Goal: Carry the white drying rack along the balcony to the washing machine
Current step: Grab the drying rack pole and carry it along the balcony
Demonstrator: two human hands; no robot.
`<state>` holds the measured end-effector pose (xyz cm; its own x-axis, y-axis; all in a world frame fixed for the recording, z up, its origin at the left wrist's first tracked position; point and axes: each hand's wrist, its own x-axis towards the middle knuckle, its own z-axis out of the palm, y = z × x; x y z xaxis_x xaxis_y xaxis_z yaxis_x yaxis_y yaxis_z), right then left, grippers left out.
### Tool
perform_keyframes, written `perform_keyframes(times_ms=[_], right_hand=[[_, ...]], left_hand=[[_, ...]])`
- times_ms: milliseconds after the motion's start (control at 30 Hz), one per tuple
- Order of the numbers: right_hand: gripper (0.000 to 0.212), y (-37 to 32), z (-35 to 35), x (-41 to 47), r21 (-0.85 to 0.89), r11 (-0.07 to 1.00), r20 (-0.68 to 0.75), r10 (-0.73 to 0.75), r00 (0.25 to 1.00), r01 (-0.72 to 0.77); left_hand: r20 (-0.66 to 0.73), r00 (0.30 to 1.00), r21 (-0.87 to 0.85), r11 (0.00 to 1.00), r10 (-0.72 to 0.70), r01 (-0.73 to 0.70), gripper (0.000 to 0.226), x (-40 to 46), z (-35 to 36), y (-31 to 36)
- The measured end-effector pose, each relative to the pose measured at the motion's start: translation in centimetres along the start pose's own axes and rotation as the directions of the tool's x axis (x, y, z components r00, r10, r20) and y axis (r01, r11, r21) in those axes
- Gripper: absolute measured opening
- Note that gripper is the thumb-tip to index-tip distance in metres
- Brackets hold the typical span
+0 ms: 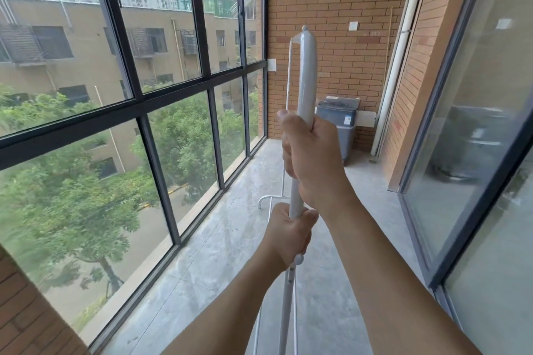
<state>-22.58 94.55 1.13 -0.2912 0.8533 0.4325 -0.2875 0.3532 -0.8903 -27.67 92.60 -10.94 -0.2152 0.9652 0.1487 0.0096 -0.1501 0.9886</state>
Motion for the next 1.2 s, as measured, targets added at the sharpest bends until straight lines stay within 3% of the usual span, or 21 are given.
perform_keyframes(times_ms=[600, 1000, 1200], right_hand=[[0.061, 5.0, 2.4, 10.8, -0.046, 0.999, -0.05, -0.005, 0.999, 0.003], [0.058, 7.8, 0.1, 18.0, -0.013, 1.0, -0.026, 0.013, 1.0, -0.013], [0.058, 9.1, -1.0, 21.1, -0.017, 1.0, -0.018, 0.011, 1.0, -0.012]], left_hand=[[0.076, 0.997, -0.031, 0.999, 0.015, -0.012, 0.038, 12.2, -4.1, -2.2], [0.026, 1.0, -0.01, 1.0, 0.014, -0.013, 0.032, 19.8, -3.1, -3.0], [0.017, 1.0, -0.02, 1.0, -0.003, 0.003, 0.042, 23.4, -2.5, -3.5]])
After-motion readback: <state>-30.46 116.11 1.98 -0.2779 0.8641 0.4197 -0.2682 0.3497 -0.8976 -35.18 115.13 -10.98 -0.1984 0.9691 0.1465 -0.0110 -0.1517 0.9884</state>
